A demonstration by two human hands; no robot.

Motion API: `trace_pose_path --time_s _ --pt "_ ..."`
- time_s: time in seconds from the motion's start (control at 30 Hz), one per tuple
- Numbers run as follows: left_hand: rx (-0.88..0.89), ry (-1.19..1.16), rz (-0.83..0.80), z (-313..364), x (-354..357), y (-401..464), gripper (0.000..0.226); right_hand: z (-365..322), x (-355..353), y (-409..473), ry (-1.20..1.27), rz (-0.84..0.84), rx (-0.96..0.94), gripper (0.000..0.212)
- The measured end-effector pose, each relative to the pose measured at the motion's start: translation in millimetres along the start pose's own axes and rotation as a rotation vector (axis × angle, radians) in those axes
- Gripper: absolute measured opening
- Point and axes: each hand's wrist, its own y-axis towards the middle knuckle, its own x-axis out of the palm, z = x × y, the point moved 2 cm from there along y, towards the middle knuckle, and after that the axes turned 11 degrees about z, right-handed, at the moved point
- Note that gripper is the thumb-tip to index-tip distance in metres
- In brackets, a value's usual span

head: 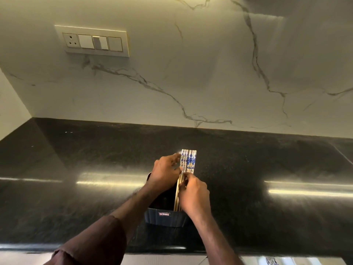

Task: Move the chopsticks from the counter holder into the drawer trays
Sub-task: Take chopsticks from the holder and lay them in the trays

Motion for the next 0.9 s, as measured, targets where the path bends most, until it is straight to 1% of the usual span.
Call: trace_pose_path --time_s 0.1,0.27,0.43,0.57,0.7,0.83,0.9 --pt "-0.033 -0.052 -0.015 -3 4 6 0.031 0 3 2 -0.014 -0.016 -0.002 0.022" --pt "-0.109 -0.205 0.036 -11 3 8 0.033 -2 4 6 0.006 -0.040 -0.008 0.025" --pt "-0.203 -0.276 0.089 -18 -6 9 0.019 -7 1 9 0.031 -0.049 -0.042 0.016" --pt "-0.191 -0.342 0.100 -12 -23 6 0.023 -17 -4 8 0.101 -0.028 -0.084 0.012" --pt "-0.168 -0.461 0.130 10 -53 4 0.022 -29 -8 7 0.214 -0.004 -0.147 0.013" --pt "-0.087 -0.513 0.188 45 -96 3 0.024 -45 -12 4 0.314 -0.027 -0.241 0.015" --pt "-0.042 -0.517 0.213 63 -119 1 0.024 -55 -15 -1 0.372 -0.083 -0.273 0.015"
